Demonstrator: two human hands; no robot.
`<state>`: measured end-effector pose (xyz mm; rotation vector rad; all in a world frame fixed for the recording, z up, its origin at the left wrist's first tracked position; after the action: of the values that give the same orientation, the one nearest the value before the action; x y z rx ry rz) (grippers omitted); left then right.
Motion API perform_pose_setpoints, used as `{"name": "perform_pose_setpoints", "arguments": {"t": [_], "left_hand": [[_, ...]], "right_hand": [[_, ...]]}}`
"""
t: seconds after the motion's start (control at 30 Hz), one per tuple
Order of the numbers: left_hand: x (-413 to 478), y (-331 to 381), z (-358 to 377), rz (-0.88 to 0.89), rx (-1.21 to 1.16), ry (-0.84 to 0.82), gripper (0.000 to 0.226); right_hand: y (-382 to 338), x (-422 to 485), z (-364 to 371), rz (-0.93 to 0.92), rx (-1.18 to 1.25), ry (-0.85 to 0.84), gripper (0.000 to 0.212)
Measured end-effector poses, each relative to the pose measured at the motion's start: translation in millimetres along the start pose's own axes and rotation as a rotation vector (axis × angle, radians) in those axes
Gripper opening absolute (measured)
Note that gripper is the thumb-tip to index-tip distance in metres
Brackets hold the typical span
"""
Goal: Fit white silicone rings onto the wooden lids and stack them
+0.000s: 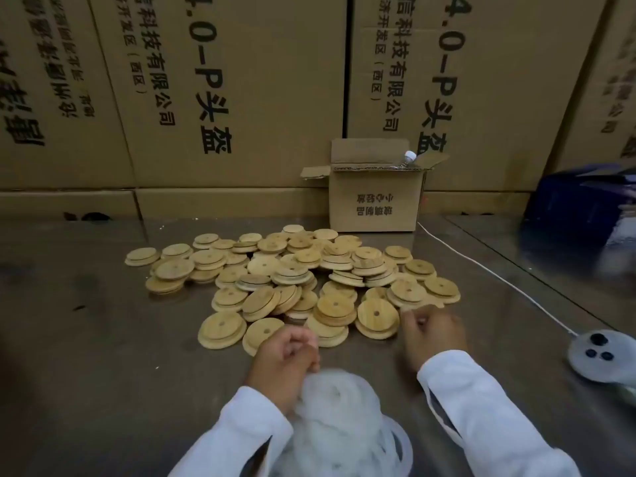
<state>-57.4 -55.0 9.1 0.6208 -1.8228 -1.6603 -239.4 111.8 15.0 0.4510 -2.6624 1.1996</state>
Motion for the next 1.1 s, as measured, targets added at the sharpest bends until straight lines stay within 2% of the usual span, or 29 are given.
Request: {"name": "perform_pose_setpoints", "arguments": {"t": [0.07,0.17,0.3,0.47,0.53,0.63,0.67,0.8,0.93,1.0,1.07,1.1], "left_hand": [[2,-2,4,-0.004,0.024,-0.062,0.02],[1,-5,10,0.025,0.083,-0.11,0.02],[-3,-1,13,0.057,0.125,-0.13,0.02],[-2,3,6,0.019,0.032,-0.085,0.012],[-3,10,4,0.039,-0.011,-0.071,0.005],[-5,18,6,0.085,-0.056,-0.147,0.044],[-6,22,8,0.094,-0.076,-0.174,0.049],[-7,26,12,0.116,-0.185,-0.225,0.036],[-3,19,8,0.104,-0.26,-0.195,0.025],[1,16,2,0.056,-0.359,-0.139,0.014],[5,15,-6,0.035,-0.454,-0.067,0.007],[6,13,-10,0.021,-0.499,-0.038,0.011]], "right_hand": [[-8,-2,7,-0.073,-0.172,-0.05,0.039],[-12,-2,20,-0.106,-0.166,-0.122,0.045],[-10,-4,21,0.069,0.274,-0.166,0.025],[-13,-16,-3,0.117,0.523,-0.18,0.02],[-22,-26,-8,0.128,0.724,-0.215,0.017],[-51,-46,-1,0.112,1.015,-0.423,0.022],[-60,-53,3,0.094,1.059,-0.494,0.025],[-76,-76,15,0.031,1.054,-0.673,0.036],[-79,-79,17,-0.032,0.982,-0.653,0.044],[-80,-78,12,-0.147,0.838,-0.557,0.038],[-83,-82,10,-0.309,0.577,-0.502,0.016],[-84,-85,12,-0.374,0.437,-0.5,0.007]]}}
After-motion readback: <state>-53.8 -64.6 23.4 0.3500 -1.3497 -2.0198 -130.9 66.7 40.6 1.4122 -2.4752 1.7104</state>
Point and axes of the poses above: each hand's wrist, its own x-axis towards the middle knuckle, its own z-axis out of the palm, y = z × x, the point moved 8 cm from there along x, towards the middle knuckle, and after that the axes turned 2 degrees about -x, right-handed, at the moved point
